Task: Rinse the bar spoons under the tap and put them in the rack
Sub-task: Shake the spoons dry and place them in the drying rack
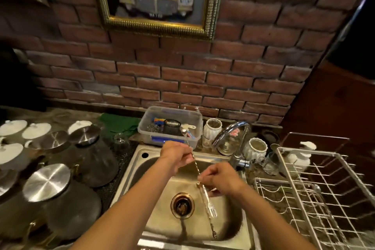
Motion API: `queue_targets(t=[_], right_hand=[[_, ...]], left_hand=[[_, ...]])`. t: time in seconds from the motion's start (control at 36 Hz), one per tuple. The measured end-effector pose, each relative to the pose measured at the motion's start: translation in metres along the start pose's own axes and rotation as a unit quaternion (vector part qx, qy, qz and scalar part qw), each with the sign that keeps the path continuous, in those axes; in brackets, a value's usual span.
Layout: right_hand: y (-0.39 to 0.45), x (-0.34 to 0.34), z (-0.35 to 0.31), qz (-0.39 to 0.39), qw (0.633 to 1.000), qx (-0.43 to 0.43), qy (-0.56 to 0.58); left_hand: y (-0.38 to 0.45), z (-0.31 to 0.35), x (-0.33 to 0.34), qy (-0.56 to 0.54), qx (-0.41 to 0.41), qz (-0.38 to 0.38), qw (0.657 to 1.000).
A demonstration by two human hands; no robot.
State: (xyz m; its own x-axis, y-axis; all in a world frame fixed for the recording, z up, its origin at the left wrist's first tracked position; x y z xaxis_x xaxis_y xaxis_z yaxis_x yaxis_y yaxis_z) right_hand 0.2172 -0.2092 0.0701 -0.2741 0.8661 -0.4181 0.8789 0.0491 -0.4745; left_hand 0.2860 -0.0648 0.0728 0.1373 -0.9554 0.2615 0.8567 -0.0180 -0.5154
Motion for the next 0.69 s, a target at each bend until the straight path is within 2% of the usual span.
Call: queue_targets(t=[0.11,0.28,0.53,0.69], right_hand=[[-0.032,-0.031,-0.022,-0.003,1.000,-0.021,-0.003],[-0.088,-0.094,-0.027,0.040,0.998,-0.029,-0.029],[-0.169,-0.185,0.024,0.102,0.994,0.015,-0.038],[-0.206,-0.223,0.070,0.128,0.990,0.050,-0.024]], left_hand=[[-0.024,0.025,0.035,0.023,0.032,-0.033,0.999],[-0.058,0.037,0.105,0.058,0.056,-0.086,0.993],[-0.114,0.002,0.230,0.082,0.047,-0.175,0.980],[-0.138,-0.036,0.288,0.105,0.031,-0.195,0.975]])
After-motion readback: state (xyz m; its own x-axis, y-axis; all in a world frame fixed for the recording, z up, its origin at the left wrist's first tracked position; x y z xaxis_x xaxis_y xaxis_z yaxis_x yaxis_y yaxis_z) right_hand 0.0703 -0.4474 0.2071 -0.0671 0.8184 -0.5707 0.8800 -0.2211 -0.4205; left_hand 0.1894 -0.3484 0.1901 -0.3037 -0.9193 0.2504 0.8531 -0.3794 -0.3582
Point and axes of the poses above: each hand's wrist, its own y-axis towards the middle knuckle, its own x-axis out of the palm, z = x × y, the point moved 10 cm from there along y, towards the middle knuckle, and after that the axes turned 9 degrees about -y, right-handed, at the moved point
